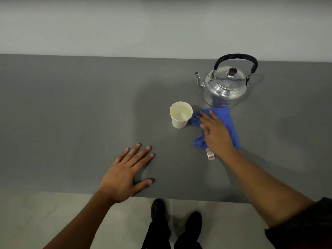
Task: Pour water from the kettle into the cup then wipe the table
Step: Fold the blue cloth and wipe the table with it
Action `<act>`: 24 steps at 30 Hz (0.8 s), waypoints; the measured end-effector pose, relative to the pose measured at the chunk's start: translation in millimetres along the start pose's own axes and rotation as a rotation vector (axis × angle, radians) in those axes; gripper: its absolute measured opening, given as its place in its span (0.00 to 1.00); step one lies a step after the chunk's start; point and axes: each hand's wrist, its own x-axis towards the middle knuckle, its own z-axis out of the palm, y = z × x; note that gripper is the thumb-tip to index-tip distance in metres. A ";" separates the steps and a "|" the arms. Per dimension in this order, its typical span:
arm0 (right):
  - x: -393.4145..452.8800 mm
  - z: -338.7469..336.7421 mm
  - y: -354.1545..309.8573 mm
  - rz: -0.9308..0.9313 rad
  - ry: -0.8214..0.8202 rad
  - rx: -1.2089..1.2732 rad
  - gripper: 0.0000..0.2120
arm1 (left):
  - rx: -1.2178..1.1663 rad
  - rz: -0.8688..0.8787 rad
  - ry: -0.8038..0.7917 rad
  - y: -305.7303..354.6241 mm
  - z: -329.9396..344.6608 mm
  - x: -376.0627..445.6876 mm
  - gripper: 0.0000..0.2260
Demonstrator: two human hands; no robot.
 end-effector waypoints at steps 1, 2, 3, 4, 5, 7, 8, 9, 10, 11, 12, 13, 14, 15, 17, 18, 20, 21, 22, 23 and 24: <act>-5.3 0.4 -2.2 -0.016 -0.016 0.027 0.20 | 0.003 -0.001 0.001 0.0 0.2 -0.1 0.36; -14.4 -0.4 -2.4 -0.050 -0.043 0.048 0.20 | 0.004 -0.001 -0.001 0.1 0.4 -0.4 0.36; -25.8 -2.4 0.2 -0.087 -0.074 0.072 0.19 | 0.002 0.000 -0.002 0.0 0.6 -0.4 0.36; -37.7 -4.9 7.5 -0.113 -0.093 0.095 0.19 | -0.002 0.000 -0.002 -0.1 0.6 -0.7 0.36; -48.1 -9.3 16.4 -0.120 -0.084 0.120 0.18 | -0.007 -0.001 -0.003 0.0 0.3 -0.3 0.36; -57.1 -20.6 33.2 -0.067 -0.022 0.136 0.16 | -0.014 -0.005 -0.003 0.7 -0.3 -0.4 0.36; -54.6 -24.4 39.4 -0.022 0.013 0.130 0.16 | -0.015 -0.007 -0.001 0.9 -0.5 -0.4 0.36; -47.9 -26.4 42.2 0.020 0.043 0.126 0.16 | -0.015 -0.007 0.001 1.1 -0.9 -0.2 0.36; -37.3 -26.1 42.1 0.050 0.065 0.115 0.17 | -0.015 -0.006 0.002 1.0 -1.4 -0.1 0.36; -25.4 -24.5 37.9 0.068 0.081 0.095 0.17 | -0.016 -0.006 0.002 0.9 -2.0 -0.2 0.36; -14.2 -21.3 31.0 0.076 0.089 0.071 0.17 | -0.018 -0.007 0.003 0.7 -2.4 -0.2 0.36; -5.8 -17.0 23.3 0.081 0.086 0.048 0.18 | -0.017 -0.008 0.003 0.8 -2.5 0.0 0.36; -1.7 -11.6 15.5 0.070 0.073 0.027 0.18 | -0.014 -0.007 0.002 1.2 -2.4 -0.4 0.36; -2.0 -5.4 7.7 0.038 0.062 0.011 0.19 | -0.013 -0.004 0.001 1.2 -2.0 -0.6 0.36; -16.0 7.0 -4.2 -0.031 0.030 0.002 0.20 | -0.017 0.000 0.002 0.6 -1.7 -1.0 0.35; -28.8 11.5 -8.8 -0.050 0.005 0.020 0.20 | -0.019 0.000 0.002 0.6 -2.3 -1.0 0.35; -59.3 16.7 -11.8 -0.135 -0.051 0.033 0.21 | -0.026 0.001 -0.001 1.1 -3.1 -0.4 0.35; -75.9 17.6 -10.3 -0.185 -0.088 0.037 0.21 | -0.027 0.002 -0.003 1.8 -3.4 -0.4 0.35; -92.0 16.5 -6.9 -0.229 -0.116 0.056 0.21 | -0.027 0.002 -0.005 2.2 -3.7 -0.6 0.35; -106.4 12.8 -1.9 -0.258 -0.130 0.094 0.20 | -0.027 0.003 -0.004 2.1 -3.8 -0.8 0.35; -117.5 7.8 5.0 -0.271 -0.131 0.124 0.20 | -0.028 0.004 -0.002 2.0 -3.8 -1.0 0.35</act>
